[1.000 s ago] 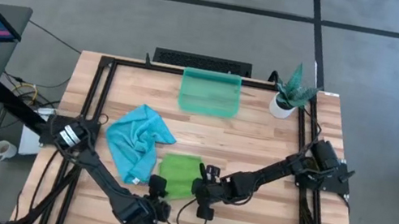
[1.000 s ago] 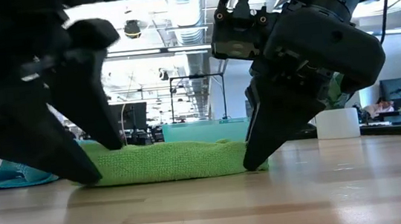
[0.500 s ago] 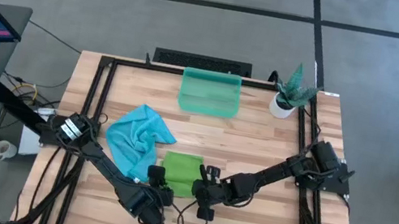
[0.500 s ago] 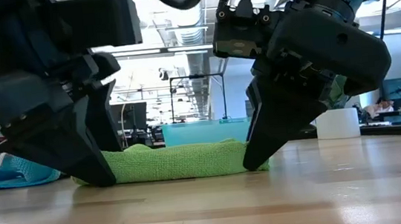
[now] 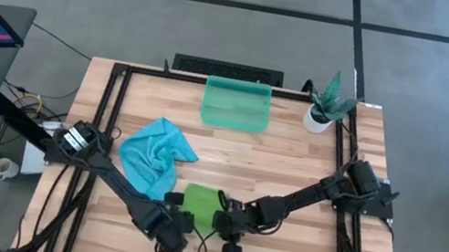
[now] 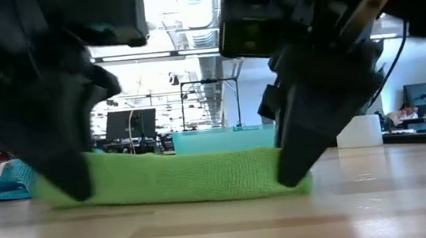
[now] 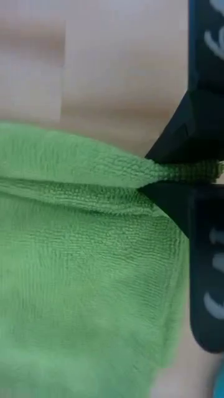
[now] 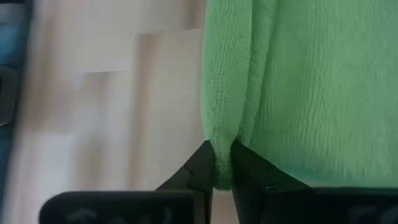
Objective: Roll microfiber towels into tight, uniform cylinder then place into a basket
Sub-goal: Roll the green microfiber cloth
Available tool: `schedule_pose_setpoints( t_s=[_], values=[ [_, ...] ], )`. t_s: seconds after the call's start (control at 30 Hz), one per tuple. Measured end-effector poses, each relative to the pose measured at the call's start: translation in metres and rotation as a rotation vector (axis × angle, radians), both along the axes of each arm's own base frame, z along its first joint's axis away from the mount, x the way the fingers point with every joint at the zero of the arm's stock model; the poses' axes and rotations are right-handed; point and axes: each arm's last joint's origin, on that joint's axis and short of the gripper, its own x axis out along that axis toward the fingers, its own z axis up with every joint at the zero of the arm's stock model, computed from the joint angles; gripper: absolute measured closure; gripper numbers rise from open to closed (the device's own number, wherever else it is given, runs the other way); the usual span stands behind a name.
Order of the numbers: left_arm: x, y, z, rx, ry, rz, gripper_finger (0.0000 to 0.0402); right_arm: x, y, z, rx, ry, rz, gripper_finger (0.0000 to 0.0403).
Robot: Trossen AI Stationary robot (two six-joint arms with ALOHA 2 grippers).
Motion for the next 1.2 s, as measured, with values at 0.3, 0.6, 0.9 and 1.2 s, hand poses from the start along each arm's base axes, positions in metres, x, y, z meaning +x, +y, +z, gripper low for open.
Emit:
schedule_pose_setpoints(
  t_s=[0.3,0.6,0.9,1.2],
  values=[
    [-0.003,0.011,0.027,-0.334,0.162,0.164,0.0392,-0.003,0.017,0.010,0.250,0.116,0.160,0.0391],
    [0.006,0.024,0.025,-0.281,0.121,0.151,0.0392,-0.006,0.017,0.017,0.053,0.001,0.132,0.0386],
    [0.009,0.026,0.024,-0.213,0.031,0.164,0.0390,-0.028,0.048,0.034,-0.447,-0.312,0.226,0.0387],
    [0.009,0.028,0.022,-0.205,0.018,0.177,0.0389,-0.013,0.034,0.031,-0.609,-0.372,0.338,0.0308]
  ],
)
